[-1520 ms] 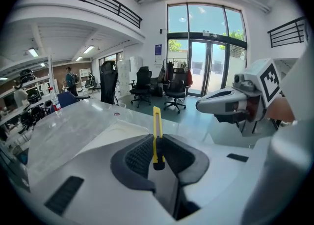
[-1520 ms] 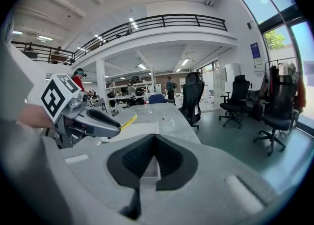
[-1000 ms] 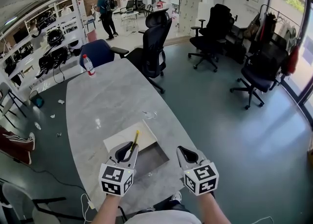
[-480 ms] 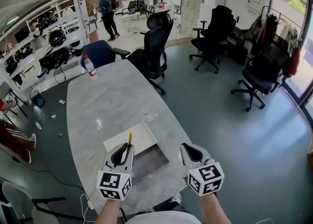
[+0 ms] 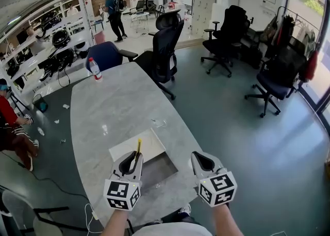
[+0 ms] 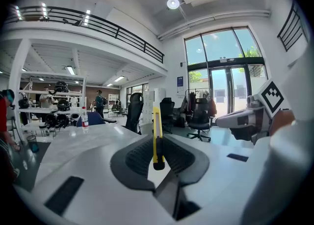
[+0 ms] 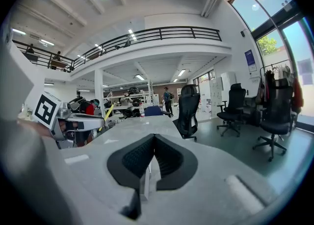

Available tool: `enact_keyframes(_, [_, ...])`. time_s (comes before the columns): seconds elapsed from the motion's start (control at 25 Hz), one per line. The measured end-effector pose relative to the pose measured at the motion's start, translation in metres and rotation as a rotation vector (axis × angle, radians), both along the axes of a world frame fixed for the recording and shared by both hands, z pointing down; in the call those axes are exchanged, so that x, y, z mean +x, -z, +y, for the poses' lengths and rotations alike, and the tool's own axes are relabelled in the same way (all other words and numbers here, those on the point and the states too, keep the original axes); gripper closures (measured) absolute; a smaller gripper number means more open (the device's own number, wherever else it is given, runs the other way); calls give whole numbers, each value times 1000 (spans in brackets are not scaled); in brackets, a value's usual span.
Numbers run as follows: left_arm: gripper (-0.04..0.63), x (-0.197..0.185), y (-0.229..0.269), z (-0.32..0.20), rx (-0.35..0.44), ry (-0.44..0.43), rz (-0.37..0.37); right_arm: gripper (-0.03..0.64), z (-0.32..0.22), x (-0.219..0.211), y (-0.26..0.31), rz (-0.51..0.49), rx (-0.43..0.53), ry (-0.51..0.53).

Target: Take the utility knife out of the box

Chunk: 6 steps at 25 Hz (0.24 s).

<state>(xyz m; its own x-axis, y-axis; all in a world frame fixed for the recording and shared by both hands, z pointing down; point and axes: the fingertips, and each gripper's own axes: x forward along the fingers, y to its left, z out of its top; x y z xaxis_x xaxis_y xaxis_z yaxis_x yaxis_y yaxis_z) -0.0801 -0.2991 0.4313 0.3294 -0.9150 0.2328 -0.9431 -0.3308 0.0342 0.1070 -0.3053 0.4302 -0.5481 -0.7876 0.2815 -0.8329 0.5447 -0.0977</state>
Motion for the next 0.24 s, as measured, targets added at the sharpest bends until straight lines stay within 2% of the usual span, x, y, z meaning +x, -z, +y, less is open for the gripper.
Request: enact_keyframes(0.24, [534, 2, -5, 1, -9, -2, 0, 612, 0, 1, -2, 1, -2, 2])
